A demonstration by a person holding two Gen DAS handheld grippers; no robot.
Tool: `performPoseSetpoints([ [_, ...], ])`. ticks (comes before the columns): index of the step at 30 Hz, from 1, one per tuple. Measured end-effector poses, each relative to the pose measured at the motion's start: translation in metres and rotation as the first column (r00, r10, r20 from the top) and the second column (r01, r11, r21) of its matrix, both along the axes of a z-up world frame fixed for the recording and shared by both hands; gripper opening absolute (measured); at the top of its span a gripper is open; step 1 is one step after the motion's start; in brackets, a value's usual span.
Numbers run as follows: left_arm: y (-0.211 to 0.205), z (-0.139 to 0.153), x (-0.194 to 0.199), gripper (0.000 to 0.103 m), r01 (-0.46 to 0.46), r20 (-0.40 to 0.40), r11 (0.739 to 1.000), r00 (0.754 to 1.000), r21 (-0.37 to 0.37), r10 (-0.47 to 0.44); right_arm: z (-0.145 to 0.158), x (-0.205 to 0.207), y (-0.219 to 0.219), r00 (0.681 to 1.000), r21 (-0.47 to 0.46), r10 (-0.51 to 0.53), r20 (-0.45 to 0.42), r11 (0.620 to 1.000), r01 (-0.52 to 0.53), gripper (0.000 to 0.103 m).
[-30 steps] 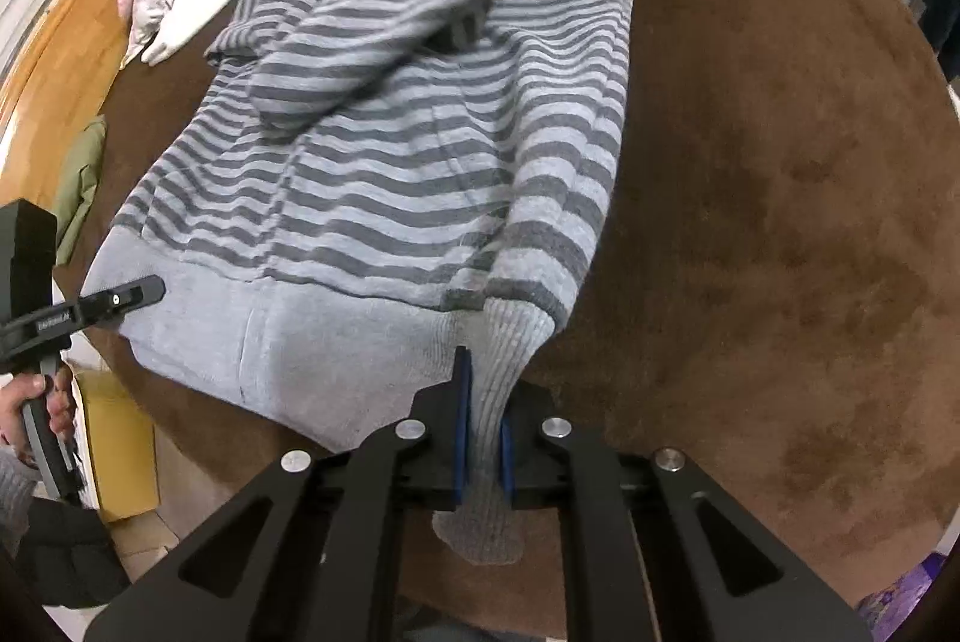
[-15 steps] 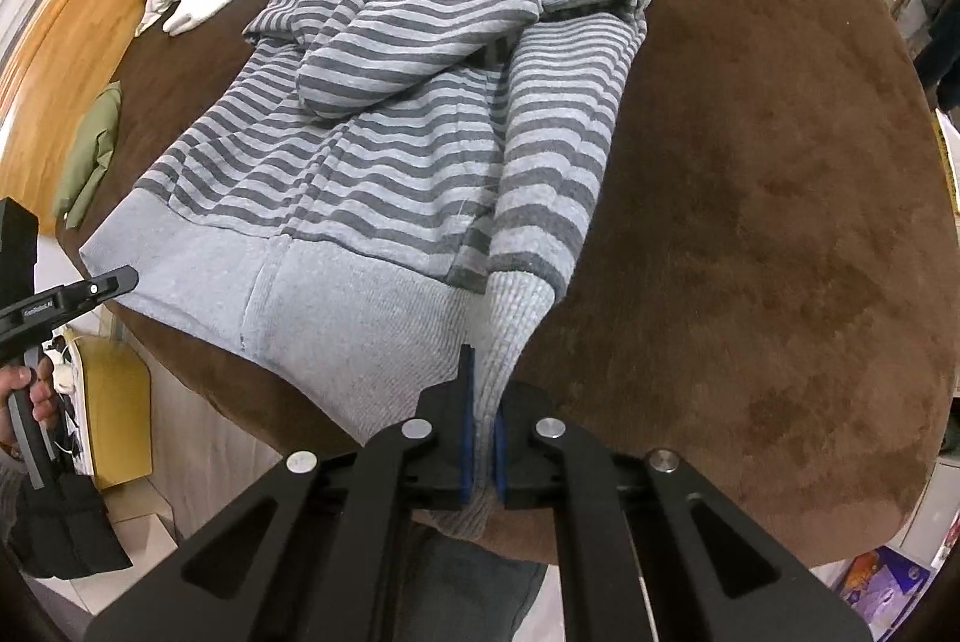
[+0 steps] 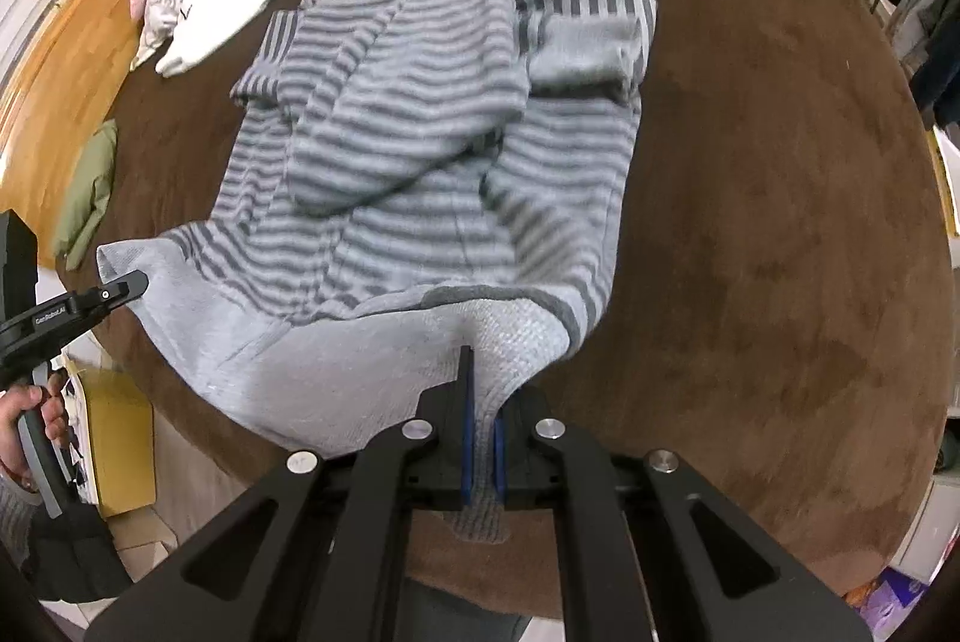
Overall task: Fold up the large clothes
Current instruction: 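Lift the hem and cuff with both grippers and fold them toward the hood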
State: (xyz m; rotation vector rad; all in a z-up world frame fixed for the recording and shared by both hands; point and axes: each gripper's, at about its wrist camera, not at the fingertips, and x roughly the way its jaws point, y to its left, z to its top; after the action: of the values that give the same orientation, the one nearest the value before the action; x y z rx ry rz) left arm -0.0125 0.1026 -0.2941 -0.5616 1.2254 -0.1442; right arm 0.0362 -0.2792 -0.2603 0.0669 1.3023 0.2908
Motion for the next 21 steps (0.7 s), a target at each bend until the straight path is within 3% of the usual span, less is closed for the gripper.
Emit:
performPoseSetpoints([
  [11,0.002,0.012,0.051,0.008,-0.093,0.029,0.995,0.995,0.046,0.092,0.027,0.058,0.001,0.995,0.033,0.038,0.094,0.999,-0.041,0.005],
  [15,0.005,0.029,0.074,0.008,-0.131,0.080,0.990,0.989,0.044,0.127,0.040,0.086,-0.002,0.989,0.040,0.040,0.141,0.998,-0.046,0.005],
  [21,-0.004,0.053,0.126,0.008,-0.122,0.169,0.987,0.980,0.100,0.104,0.049,0.132,-0.003,0.978,0.033,0.042,0.203,0.998,-0.050,0.005],
])
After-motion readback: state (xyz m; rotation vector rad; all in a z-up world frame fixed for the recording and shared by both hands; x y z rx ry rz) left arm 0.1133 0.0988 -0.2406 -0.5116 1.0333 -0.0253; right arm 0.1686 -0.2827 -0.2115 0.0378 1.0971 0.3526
